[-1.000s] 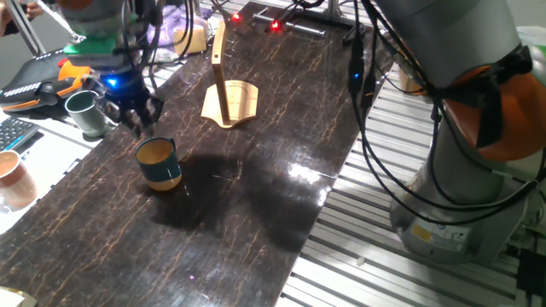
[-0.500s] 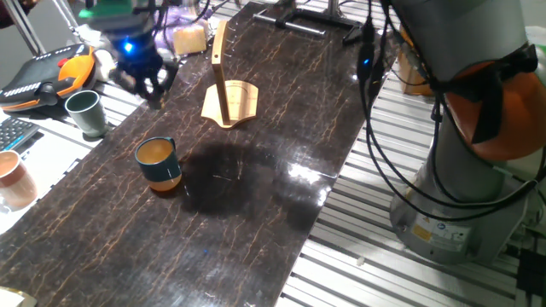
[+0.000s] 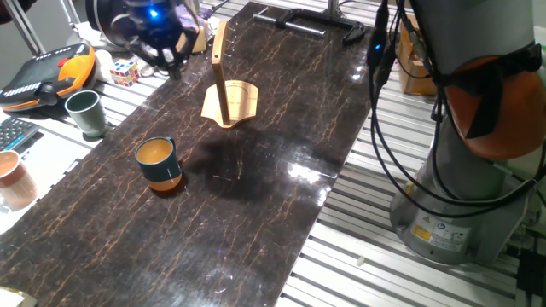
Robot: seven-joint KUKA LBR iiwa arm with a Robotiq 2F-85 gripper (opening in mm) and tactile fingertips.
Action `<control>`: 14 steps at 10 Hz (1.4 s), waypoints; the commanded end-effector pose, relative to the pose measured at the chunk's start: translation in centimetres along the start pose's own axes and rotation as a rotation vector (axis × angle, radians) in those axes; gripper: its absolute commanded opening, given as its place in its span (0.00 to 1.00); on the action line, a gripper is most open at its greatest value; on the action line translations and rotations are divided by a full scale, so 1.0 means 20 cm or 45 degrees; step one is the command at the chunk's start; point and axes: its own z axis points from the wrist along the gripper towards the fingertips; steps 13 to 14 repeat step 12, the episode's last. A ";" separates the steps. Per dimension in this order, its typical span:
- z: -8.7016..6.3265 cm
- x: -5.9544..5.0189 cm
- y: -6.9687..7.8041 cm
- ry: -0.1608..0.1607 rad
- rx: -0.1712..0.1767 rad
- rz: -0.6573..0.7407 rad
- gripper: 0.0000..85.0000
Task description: Take the cup off the cup rack
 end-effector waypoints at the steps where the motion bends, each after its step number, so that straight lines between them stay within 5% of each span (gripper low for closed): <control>1: 0.00 0.00 -0.01 -0.008 0.001 -0.018 0.01; 6: -0.01 0.05 -0.02 -0.028 -0.004 -0.104 0.01; 14: -0.01 0.05 -0.01 -0.029 -0.005 -0.126 0.01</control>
